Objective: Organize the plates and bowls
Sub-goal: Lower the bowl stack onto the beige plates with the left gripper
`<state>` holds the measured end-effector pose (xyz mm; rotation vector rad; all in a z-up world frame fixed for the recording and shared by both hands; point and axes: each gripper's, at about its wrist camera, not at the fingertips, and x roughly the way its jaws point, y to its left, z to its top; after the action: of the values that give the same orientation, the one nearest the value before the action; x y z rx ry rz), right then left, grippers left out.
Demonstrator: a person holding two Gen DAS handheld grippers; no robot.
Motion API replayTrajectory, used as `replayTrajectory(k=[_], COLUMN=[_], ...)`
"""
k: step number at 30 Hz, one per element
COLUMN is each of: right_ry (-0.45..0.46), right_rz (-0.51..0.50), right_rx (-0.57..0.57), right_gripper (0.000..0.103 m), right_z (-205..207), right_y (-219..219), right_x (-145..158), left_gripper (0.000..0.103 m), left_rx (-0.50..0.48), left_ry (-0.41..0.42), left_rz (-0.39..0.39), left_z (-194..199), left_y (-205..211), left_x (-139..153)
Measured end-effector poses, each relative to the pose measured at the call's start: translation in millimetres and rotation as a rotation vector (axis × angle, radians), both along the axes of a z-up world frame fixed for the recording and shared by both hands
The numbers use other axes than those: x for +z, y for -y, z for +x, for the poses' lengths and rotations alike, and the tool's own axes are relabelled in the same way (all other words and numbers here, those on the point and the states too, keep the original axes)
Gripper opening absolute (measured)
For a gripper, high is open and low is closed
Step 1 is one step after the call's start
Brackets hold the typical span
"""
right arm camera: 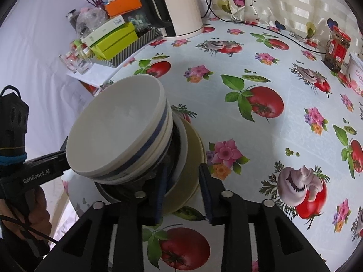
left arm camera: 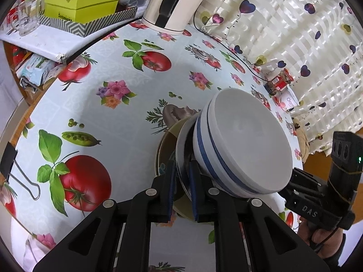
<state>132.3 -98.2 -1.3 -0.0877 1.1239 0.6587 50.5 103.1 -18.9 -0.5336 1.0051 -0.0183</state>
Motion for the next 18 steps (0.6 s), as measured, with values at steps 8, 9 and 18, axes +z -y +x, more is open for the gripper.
replayTrajectory(k=[8,9,18], right_ry=[0.042,0.043,0.094], right_rz=[-0.01,-0.01,-0.023], right_rx=[-0.018,-0.02,-0.033], right_gripper=[0.04,0.04,0.045], right_z=[-11,-13,-33], right_y=[12,13,22], right_x=[8,9,20], left_gripper=[0.014,0.014,0.014], left_rx=[0.009,0.012,0.026], left_ry=[0.016,0.016,0.047], left_rz=[0.033,0.033,0.092], left_z=[-4,-5,-25], left_y=[3,2,9], left_x=[4,5,14])
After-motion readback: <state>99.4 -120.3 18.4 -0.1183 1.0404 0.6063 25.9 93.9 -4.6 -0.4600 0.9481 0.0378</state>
